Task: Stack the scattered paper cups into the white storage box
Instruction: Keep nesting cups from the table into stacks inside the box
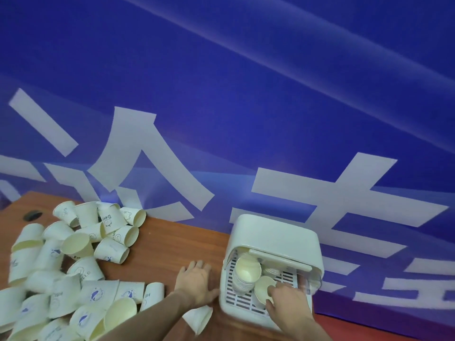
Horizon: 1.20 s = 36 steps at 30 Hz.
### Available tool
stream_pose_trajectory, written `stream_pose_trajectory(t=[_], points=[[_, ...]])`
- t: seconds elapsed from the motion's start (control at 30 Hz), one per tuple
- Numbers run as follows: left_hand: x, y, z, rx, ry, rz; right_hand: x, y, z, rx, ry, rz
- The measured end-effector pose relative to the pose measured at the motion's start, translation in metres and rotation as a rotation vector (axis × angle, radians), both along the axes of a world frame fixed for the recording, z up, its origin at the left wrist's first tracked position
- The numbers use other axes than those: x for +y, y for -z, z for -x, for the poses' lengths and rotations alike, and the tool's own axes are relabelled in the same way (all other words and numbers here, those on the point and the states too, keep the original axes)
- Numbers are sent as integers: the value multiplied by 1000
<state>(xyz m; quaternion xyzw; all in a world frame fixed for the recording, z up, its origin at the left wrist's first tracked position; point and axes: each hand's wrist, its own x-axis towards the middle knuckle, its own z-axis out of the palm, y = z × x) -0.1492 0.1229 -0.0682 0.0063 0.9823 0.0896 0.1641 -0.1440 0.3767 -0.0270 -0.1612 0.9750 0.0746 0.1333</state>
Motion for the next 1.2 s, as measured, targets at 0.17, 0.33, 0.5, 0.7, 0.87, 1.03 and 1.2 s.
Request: stream_pose_trajectory(t=[0.17,0.33,0.5,0.7,0.87,1.03,1.2], points=[[-16,-6,-18,16,-20,2,-15,4,-12,101,-44,34],[-43,-13,-34,30,-47,6,-44,8,-23,94,-107,62],[-71,-19,-52,55,-82,18,-84,-14,-40,41,-136,90],[-109,-17,-67,45,-114,40,-121,-6,-42,-45,-85,144],[-131,-10,-72,-6,-61,92,-141,3,-38,-85,-19,94],[-139,-5,-68,-44,125,177,-153,18,-29,-121,81,63],[-132,1,-55,-57,379,281,-159,38,-21,-223,266,98]])
